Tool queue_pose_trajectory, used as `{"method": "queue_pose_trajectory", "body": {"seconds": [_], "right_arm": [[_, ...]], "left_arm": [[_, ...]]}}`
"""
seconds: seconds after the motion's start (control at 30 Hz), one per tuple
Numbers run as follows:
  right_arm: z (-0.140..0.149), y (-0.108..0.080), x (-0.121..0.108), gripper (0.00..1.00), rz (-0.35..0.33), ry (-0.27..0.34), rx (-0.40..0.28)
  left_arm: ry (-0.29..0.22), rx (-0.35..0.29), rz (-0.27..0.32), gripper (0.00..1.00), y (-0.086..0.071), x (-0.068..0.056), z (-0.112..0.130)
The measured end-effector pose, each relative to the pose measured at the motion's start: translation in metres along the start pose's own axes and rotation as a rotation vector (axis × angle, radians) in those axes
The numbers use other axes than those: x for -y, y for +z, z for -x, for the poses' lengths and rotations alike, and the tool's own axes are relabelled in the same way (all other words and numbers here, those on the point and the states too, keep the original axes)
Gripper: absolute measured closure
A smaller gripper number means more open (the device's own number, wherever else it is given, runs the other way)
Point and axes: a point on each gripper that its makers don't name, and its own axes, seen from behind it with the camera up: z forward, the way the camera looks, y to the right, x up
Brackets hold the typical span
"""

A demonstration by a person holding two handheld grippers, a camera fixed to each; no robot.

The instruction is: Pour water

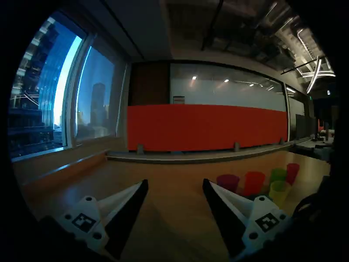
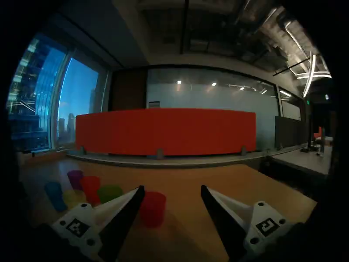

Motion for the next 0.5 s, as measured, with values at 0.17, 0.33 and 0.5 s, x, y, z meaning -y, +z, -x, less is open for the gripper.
{"method": "queue_pose_trajectory", "body": {"seconds": [0.17, 0.33, 0.5], "right_arm": [[-0.035, -0.007, 0.007, 0.01, -0.018, -0.014, -0.010], [-0.068, -0.010, 0.014, 0.01, -0.038, -0.039, -0.008], [-0.101, -0.011, 0.019, 0.00, -0.056, -0.064, -0.009]], "left_arm": [[0.007, 0.001, 0.026, 0.08, -0.001, -0.003, -0.031], [0.006, -0.005, 0.053, 0.08, -0.001, -0.007, -0.065], [0.007, -0.008, 0.079, 0.08, 0.002, -0.012, -0.093]]}}
